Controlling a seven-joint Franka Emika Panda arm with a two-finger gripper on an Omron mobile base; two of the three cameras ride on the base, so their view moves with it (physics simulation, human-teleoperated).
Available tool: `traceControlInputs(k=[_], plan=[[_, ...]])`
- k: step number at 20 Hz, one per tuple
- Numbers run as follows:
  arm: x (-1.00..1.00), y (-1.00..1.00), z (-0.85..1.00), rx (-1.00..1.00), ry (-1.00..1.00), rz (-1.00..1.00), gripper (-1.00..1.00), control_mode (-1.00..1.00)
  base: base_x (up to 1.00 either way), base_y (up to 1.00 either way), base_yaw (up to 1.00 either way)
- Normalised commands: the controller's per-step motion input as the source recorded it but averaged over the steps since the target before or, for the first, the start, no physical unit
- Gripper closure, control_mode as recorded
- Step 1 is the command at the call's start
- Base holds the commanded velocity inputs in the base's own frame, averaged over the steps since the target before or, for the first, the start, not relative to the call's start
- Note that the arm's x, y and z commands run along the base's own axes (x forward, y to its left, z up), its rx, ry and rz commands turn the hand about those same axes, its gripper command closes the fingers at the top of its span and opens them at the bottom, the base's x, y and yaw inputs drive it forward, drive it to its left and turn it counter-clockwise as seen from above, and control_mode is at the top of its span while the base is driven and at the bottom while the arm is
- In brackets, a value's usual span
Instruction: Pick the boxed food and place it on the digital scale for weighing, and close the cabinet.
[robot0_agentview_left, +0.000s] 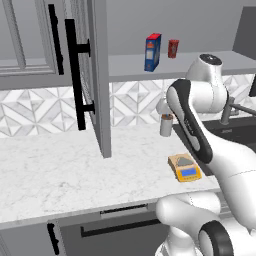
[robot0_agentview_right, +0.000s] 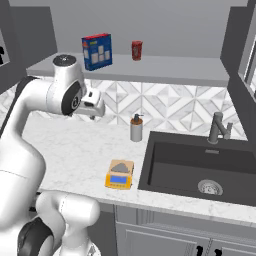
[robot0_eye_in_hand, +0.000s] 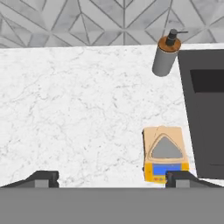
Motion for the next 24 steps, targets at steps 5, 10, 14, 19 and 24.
traceControlInputs(k=[5,10,14,19,24], plan=[[-0.11,0.18,0.55,-0.07,-0.20,0.00,-1.00,-1.00,0.00,0.00,0.00],[0.00,0.14,0.50,-0.02,-0.18,0.00,-1.00,-1.00,0.00,0.00,0.00],[0.00,0.17,0.50,-0.02,-0.26,-0.08,-1.00,-1.00,0.00,0.00,0.00],[0.11,0.08,0.53,-0.05,-0.28,-0.18,-1.00,-1.00,0.00,0.00,0.00],[0.14,0.04,0.49,0.00,-0.24,-0.12,-1.00,-1.00,0.00,0.00,0.00]])
